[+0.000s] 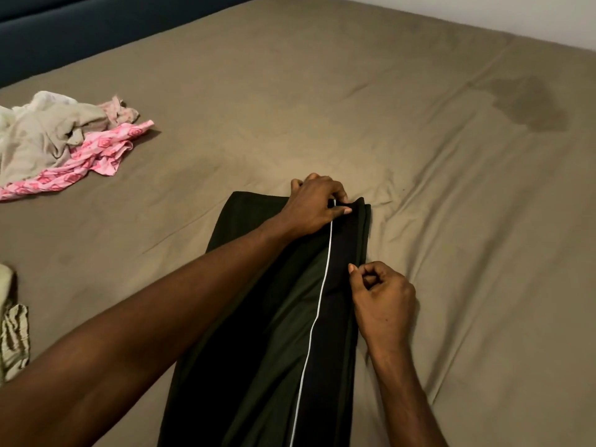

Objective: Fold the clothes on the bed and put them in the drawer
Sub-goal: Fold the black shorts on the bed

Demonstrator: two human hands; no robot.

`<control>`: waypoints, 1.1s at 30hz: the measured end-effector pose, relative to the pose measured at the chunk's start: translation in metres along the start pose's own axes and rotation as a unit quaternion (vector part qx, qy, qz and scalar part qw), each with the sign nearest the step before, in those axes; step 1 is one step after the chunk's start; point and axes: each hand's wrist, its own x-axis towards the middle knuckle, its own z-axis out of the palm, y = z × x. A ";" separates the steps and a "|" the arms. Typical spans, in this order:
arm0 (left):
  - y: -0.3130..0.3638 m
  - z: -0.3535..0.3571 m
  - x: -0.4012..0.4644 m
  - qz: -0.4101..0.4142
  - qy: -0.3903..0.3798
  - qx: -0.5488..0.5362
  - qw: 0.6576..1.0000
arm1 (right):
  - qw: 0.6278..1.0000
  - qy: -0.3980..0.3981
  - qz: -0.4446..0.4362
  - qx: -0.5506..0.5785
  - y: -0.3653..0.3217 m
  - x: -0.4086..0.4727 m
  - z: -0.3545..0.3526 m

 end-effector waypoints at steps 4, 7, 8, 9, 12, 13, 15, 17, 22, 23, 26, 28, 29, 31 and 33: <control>0.005 0.004 0.007 -0.008 0.043 -0.094 0.995 | 0.999 0.024 -0.002 0.022 0.002 0.000 0.002; 0.006 0.015 0.005 -0.016 0.024 -0.047 0.998 | 0.999 0.043 0.005 0.013 0.000 -0.003 0.001; 0.006 0.017 0.003 -0.012 0.016 -0.018 1.000 | 0.999 0.045 0.004 -0.003 -0.002 -0.003 0.001; 0.005 0.017 0.000 -0.005 0.014 0.011 1.000 | 0.999 0.046 0.003 -0.012 -0.002 -0.003 0.001; -0.001 0.006 -0.024 0.012 0.041 0.089 0.995 | 0.998 0.053 0.007 -0.019 0.001 -0.001 0.002; -0.005 0.000 -0.040 0.007 0.048 0.102 0.994 | 0.998 0.050 0.005 -0.029 0.002 -0.001 0.003; -0.017 -0.011 -0.082 -0.016 0.040 0.104 0.994 | 0.998 0.048 -0.005 -0.046 0.003 -0.002 0.005; -0.028 -0.019 -0.125 -0.049 0.018 0.112 0.992 | 0.997 0.057 -0.016 -0.056 0.007 -0.001 0.006; -0.065 -0.026 -0.200 -0.094 -0.046 0.178 0.978 | 0.993 0.075 -0.039 -0.076 0.013 0.001 0.018; -0.068 -0.027 -0.203 -0.084 -0.051 0.164 0.982 | 0.994 0.075 -0.037 -0.071 0.013 -0.002 0.016; -0.075 -0.039 -0.199 -0.086 -0.047 0.103 0.990 | 0.996 0.076 -0.027 -0.048 0.011 -0.003 0.013; -0.071 -0.052 -0.210 -0.115 -0.032 0.074 0.990 | 0.997 0.065 -0.013 -0.033 0.008 -0.007 0.011; -0.067 -0.057 -0.220 -0.134 -0.012 0.052 0.989 | 0.998 0.058 -0.010 -0.028 0.007 -0.007 0.011; -0.053 -0.066 -0.261 -0.174 0.057 0.011 0.983 | 0.999 0.049 -0.008 -0.007 0.004 -0.007 0.006; -0.037 -0.068 -0.314 -0.215 0.144 -0.014 0.966 | 0.999 0.040 -0.002 0.004 -0.004 -0.011 0.001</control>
